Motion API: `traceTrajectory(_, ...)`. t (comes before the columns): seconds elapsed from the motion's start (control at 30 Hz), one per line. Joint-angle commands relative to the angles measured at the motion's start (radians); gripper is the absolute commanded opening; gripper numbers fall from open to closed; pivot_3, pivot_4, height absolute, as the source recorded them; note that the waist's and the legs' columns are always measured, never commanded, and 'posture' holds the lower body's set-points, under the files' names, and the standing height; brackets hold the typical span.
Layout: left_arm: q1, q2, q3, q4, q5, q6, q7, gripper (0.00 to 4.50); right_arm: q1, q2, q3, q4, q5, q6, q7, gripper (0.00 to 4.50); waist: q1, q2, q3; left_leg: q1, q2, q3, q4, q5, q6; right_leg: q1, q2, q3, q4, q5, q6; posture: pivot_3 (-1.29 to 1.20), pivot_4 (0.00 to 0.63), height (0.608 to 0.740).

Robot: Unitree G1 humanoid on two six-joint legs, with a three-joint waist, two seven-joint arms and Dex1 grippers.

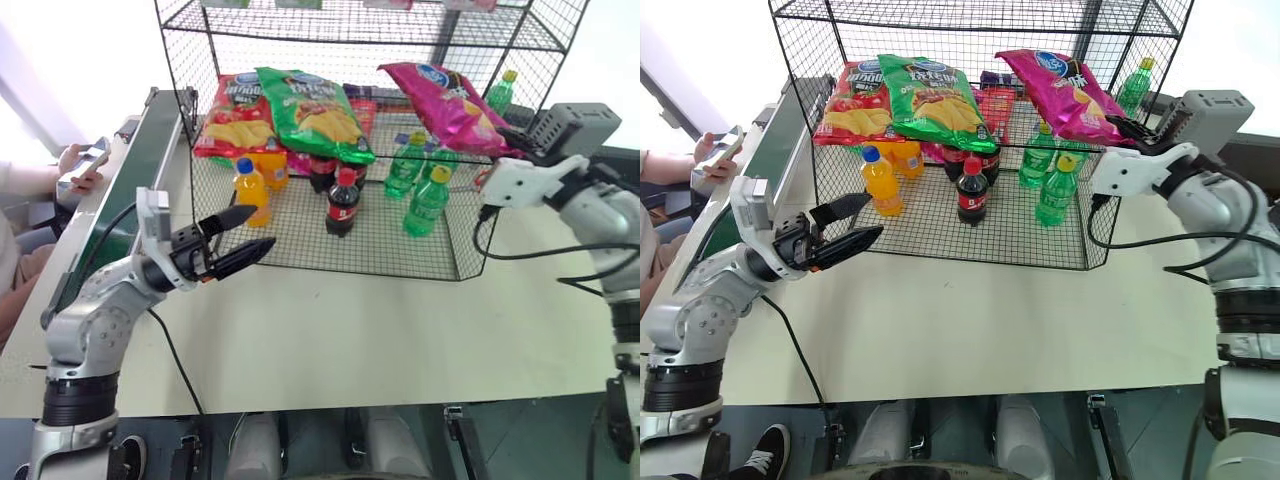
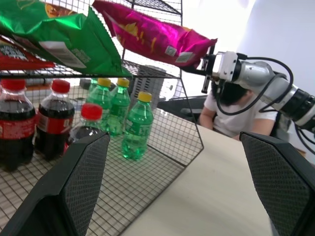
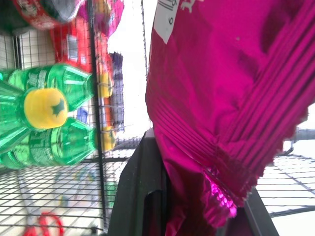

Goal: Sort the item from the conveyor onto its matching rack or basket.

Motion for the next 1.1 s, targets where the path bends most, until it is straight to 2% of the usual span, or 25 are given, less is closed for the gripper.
traceTrajectory(0.03,0.009,0.005,0.023,-0.030,0.007,-0.032,-0.001,4.50,-0.064,0.016,-0.008,0.006,0.016,0.073,-0.043,0.26,0.000,0.000,0.000,0.000,0.000,0.000,0.000,0.000,0.000,0.000,0.000,0.000,0.000,0.000,0.000,0.00,0.150,0.740)
traceTrajectory(0.23,0.025,0.029,0.035,-0.009,0.025,-0.051,-0.026,4.50,-0.110,0.040,0.010,0.050,0.051,0.139,-0.037,0.26,0.002,0.000,0.000,0.000,0.000,0.000,0.000,-0.002,0.004,0.000,0.000,0.000,0.000,0.000,0.000,0.00,0.150,0.740)
traceTrajectory(0.6,0.031,0.014,0.029,-0.003,0.043,-0.078,-0.022,4.50,-0.149,0.083,0.058,0.068,0.114,0.176,0.011,0.26,-0.001,0.000,0.000,0.000,0.000,0.000,0.000,-0.002,0.004,0.000,0.000,0.000,0.000,0.000,0.000,0.00,0.150,0.740)
traceTrajectory(0.67,0.031,0.014,0.029,0.000,0.047,-0.082,-0.022,4.50,-0.148,0.084,0.054,0.067,0.134,0.173,0.014,1.28,0.000,0.000,0.000,0.000,0.000,0.000,0.000,-0.002,0.004,0.000,0.000,0.000,0.000,0.000,0.000,0.00,0.150,0.740)
traceTrajectory(0.7,0.033,0.014,0.028,-0.002,0.047,-0.082,-0.021,4.50,-0.146,0.082,0.053,0.063,0.142,0.176,0.018,1.58,0.000,0.000,0.000,0.000,0.000,0.000,0.000,-0.002,0.005,0.000,0.000,0.000,0.000,0.000,0.000,0.00,0.150,0.740)
traceTrajectory(0.83,0.046,0.013,0.025,-0.003,0.046,-0.086,-0.021,4.50,-0.143,0.061,0.050,0.048,0.174,0.167,0.051,3.45,-0.001,0.000,0.000,0.000,0.000,0.000,0.000,-0.003,0.005,0.000,0.000,0.000,0.000,0.000,0.000,0.00,0.150,0.740)
traceTrajectory(0.9,0.051,0.013,0.025,-0.001,0.046,-0.088,-0.023,4.50,-0.133,0.066,0.033,0.014,0.245,0.178,0.110,4.40,-0.001,0.000,0.000,0.000,0.000,0.000,0.000,-0.003,0.005,0.000,0.000,0.000,0.000,0.000,0.000,0.00,0.150,0.740)
traceTrajectory(1.03,0.058,0.008,0.022,0.004,0.049,-0.094,-0.026,4.50,-0.109,0.090,-0.009,-0.116,0.431,0.281,0.255,4.46,-0.003,0.000,0.000,0.000,0.001,0.000,0.000,-0.003,0.005,0.000,0.000,0.000,0.001,0.000,0.000,0.00,0.150,0.740)
traceTrajectory(1.1,0.061,0.008,0.017,0.003,0.052,-0.093,-0.029,4.50,-0.096,0.072,-0.009,-0.150,0.429,0.292,0.271,4.46,0.000,0.000,0.000,0.000,0.001,0.000,0.000,-0.003,0.005,0.000,0.000,0.000,0.001,0.000,0.000,0.00,0.150,0.740)
